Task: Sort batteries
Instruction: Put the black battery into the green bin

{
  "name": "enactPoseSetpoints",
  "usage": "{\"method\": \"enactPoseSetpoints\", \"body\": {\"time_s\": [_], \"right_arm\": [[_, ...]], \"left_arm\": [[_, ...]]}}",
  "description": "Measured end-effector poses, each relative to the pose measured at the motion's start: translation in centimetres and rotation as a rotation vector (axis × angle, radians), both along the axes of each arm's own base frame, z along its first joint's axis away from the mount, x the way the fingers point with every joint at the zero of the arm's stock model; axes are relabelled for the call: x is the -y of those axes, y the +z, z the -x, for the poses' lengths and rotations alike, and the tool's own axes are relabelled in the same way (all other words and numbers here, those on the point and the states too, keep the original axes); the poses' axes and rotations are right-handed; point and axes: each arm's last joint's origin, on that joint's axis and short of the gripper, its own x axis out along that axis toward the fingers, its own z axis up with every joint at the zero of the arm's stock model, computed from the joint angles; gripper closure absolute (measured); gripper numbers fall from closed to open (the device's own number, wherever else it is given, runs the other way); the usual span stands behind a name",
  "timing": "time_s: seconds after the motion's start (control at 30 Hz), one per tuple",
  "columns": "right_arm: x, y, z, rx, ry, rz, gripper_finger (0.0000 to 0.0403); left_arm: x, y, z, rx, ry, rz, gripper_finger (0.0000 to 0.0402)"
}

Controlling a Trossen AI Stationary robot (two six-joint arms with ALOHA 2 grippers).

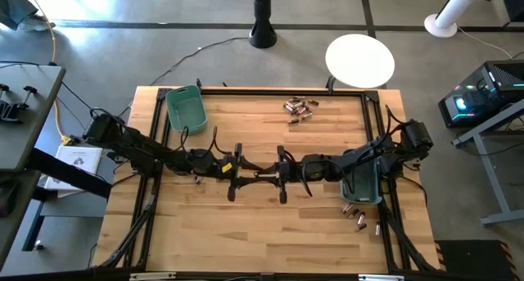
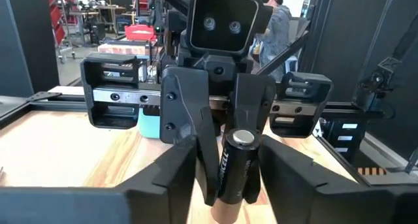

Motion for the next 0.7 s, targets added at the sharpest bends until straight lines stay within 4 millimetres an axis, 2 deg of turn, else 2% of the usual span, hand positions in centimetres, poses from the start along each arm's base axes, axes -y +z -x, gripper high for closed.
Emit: {"method": "enactPoseSetpoints", "body": {"time_s": [0.2,0.43,0.7], "right_arm": [[0.02,0.01,0.0,0.001,-0.004,0.005,0.0382],[0.04,0.0,0.01,-0.002,-0.011,0.001,0.0382],[-0.15,-0.06,0.04,-0.008,0.0,-0.013,0.0382]], "left_arm": [[-0.04,0.35,0.21,0.001,0.006,0.014,0.0305],[-0.05,0.45,0.28,0.001,0.006,-0.011,0.0318],[0.28,0.44,0.37,0.0,-0.018,-0.049,0.0357]]}}
